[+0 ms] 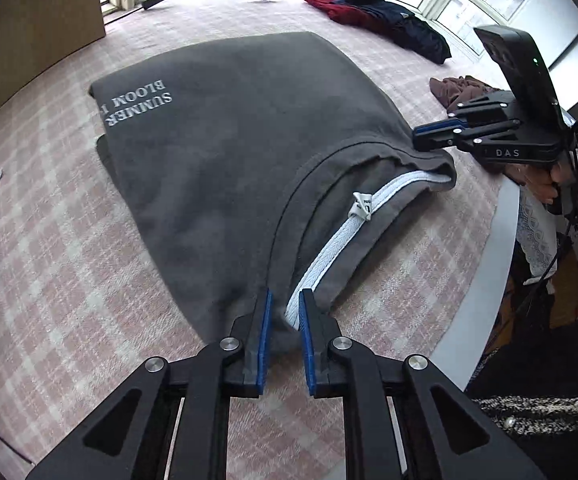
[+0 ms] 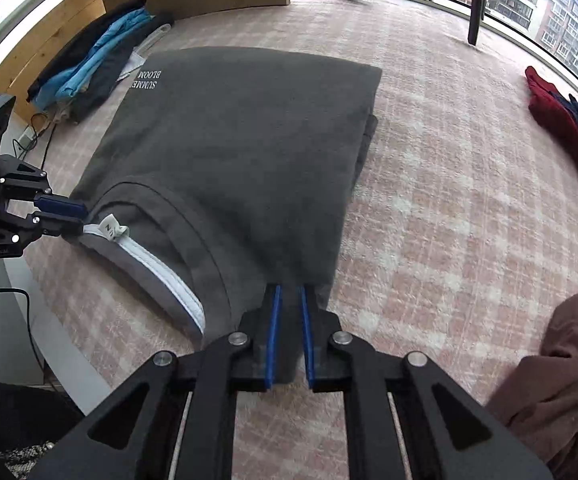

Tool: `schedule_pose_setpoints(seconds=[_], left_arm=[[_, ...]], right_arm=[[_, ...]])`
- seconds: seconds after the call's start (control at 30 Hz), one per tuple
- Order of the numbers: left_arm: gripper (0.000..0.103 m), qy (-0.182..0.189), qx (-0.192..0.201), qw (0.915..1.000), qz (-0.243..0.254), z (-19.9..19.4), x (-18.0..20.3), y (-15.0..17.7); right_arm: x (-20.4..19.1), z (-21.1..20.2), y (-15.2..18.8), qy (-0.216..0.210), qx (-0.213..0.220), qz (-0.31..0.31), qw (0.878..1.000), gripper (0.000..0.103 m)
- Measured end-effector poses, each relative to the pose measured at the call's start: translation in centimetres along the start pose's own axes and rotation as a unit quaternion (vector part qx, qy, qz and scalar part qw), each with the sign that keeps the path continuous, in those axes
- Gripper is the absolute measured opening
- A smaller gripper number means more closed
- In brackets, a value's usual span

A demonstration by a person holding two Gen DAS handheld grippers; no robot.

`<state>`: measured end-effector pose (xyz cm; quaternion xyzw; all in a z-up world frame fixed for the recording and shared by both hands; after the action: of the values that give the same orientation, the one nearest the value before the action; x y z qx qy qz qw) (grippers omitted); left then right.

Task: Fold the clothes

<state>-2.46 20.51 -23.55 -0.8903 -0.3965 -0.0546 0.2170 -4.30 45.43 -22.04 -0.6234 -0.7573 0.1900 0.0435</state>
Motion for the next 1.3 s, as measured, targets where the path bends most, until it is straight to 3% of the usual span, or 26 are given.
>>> schedule_pose_setpoints(seconds=[0.13,0.23,0.33,0.43,0.6,0.7,0.73,0.8,0.87,0.93,1.07,1.3], left_arm=[[0.020,-0.019,0.075,0.9967,-0.024,-3.7,-1.3,-3.8],[0.025,-0.043,0.111,0.9920,-0.043,-3.5,-2.9,-7.7],[0.025,-0.054,0.135,0.9867,-0.073,-1.6,-5.3,-10.8],[0.025,-0.063,0.119,0.9858,-0.101,1.5,-8.3,-11.8],[0.020,-0.040,0.118,0.9867,-0.105,3.4,-10.1,-11.0],[0.021,-0.072,0.104,0.9842,-0.124,2.1,-10.4,-9.9],[0.025,-0.082,0.099,0.9831,-0.130,1.6,-10.6,-9.5],[0.029,-0.086,0.095,0.9792,-0.158,0.5,-11.0,-8.0],[0.033,-0.054,0.102,0.9736,-0.197,-0.7,-11.1,-5.8],[0.044,-0.036,0.102,0.9680,-0.227,-1.1,-10.6,-4.1],[0.046,-0.019,0.101,0.9620,-0.253,-0.4,-9.6,-2.5],[0.047,-0.058,0.081,0.9638,-0.247,2.2,-8.7,-3.4]], right_arm=[[1.8,-3.1,-3.6,-0.031,0.091,0.056,0.994,0.022],[2.1,-2.4,-7.8,-0.033,0.128,0.068,0.989,0.025],[2.5,-0.2,-10.3,-0.034,0.129,0.075,0.988,0.025],[3.4,2.3,-11.1,-0.031,0.113,0.077,0.990,0.025],[4.9,6.1,-12.3,-0.024,0.086,0.079,0.993,0.025],[6.0,4.8,-11.9,0.009,0.074,0.083,0.994,0.025],[6.5,4.2,-11.5,0.011,0.075,0.090,0.993,0.025],[7.2,2.7,-10.3,-0.010,0.083,0.103,0.991,0.032],[7.6,1.7,-8.4,-0.029,0.086,0.115,0.989,0.062],[7.5,1.3,-6.8,-0.040,0.100,0.125,0.986,0.066],[6.4,1.9,-4.6,-0.038,0.093,0.132,0.986,0.067],[5.8,3.6,-4.2,-0.042,0.096,0.151,0.983,0.073]])
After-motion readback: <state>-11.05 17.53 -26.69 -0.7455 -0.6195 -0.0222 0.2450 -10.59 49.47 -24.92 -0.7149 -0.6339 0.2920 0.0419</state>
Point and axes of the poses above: each gripper's, at about its wrist camera, not at the fingertips, and z roughly the way its jaws point, x to its right, y to its underside, the point moved 3 cm from there along z, roughly the way its jaws point, and after that the axes turned 1 degree about y, right-handed, at the moved point
